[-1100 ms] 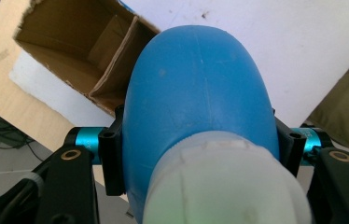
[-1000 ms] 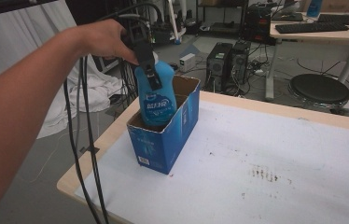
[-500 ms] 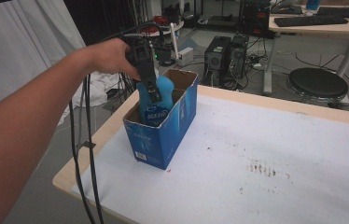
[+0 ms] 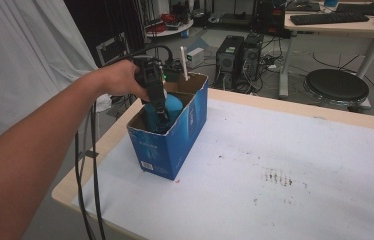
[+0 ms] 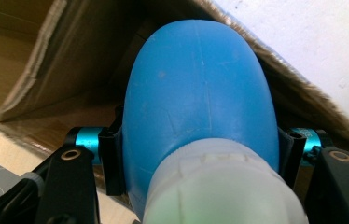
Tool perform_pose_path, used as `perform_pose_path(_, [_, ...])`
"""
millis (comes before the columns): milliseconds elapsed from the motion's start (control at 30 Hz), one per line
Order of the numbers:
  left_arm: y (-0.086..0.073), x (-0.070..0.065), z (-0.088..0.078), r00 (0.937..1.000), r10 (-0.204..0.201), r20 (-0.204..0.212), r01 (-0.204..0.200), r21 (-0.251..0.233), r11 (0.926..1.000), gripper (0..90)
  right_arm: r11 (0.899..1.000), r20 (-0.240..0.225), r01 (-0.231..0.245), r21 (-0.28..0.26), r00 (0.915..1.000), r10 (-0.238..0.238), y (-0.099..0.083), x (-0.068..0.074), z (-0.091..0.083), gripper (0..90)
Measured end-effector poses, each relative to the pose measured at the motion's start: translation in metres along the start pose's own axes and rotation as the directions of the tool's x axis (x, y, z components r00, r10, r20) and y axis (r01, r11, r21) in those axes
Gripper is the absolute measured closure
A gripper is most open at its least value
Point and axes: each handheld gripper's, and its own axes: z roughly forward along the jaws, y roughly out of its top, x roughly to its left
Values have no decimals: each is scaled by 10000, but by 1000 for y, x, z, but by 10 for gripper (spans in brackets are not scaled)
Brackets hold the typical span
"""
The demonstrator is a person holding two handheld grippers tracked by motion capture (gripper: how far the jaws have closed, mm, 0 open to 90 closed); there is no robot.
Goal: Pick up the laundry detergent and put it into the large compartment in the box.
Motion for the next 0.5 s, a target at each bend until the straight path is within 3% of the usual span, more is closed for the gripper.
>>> perform_pose_path(500, [-5, 4, 18, 9998, -207, 64, 206, 161, 9997, 376, 10000, -49, -18, 53, 10000, 19, 1, 0, 3, 29])
